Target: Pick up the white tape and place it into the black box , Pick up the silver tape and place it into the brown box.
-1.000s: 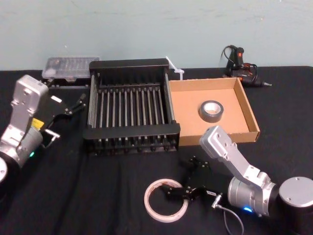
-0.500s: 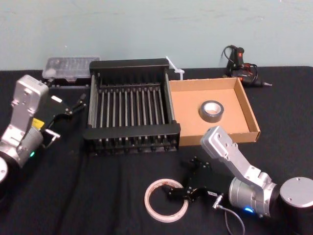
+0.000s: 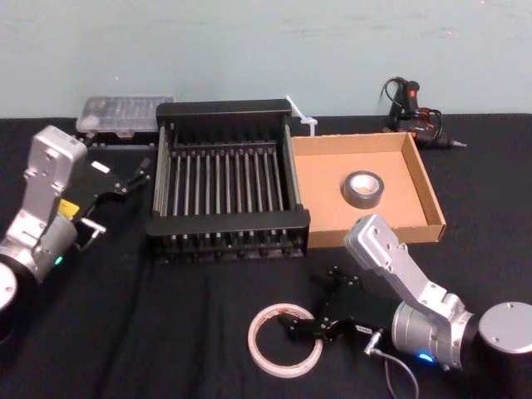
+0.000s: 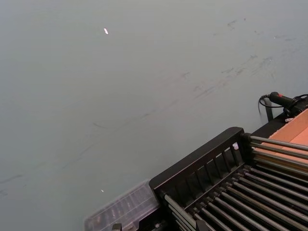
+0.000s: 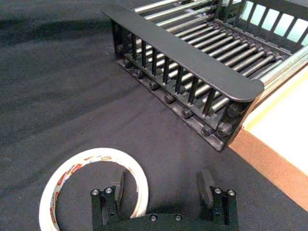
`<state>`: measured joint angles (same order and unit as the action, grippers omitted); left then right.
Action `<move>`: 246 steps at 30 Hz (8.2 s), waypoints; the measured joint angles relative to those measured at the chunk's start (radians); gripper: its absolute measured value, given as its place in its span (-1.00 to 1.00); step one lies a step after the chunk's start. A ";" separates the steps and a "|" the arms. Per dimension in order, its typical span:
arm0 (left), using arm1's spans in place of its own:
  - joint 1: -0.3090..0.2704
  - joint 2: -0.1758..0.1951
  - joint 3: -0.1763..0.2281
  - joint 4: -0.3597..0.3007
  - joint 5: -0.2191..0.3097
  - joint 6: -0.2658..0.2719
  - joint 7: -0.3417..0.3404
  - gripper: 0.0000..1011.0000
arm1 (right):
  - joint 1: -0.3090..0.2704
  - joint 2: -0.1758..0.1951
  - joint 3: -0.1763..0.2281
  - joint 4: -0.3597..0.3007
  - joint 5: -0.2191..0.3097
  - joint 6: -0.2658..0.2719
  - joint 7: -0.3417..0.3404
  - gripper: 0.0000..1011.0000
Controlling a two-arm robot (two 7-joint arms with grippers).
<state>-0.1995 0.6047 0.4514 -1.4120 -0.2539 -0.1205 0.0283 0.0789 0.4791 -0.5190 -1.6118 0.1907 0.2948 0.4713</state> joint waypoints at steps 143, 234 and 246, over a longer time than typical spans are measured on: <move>0.000 0.000 0.000 0.000 0.000 0.000 0.000 0.98 | -0.012 -0.049 0.149 -0.056 0.219 -0.172 -0.117 -0.82; 0.000 0.000 0.000 0.000 0.000 0.000 0.000 0.98 | 0.468 -0.317 0.042 0.519 0.049 -0.171 -0.071 -0.82; 0.000 0.000 0.000 0.000 0.000 0.000 0.000 0.98 | 0.466 -0.316 0.043 0.516 0.051 -0.170 -0.072 -0.27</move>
<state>-0.1996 0.6046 0.4514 -1.4120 -0.2539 -0.1206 0.0283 0.5450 0.1633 -0.4760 -1.0956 0.2415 0.1246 0.3997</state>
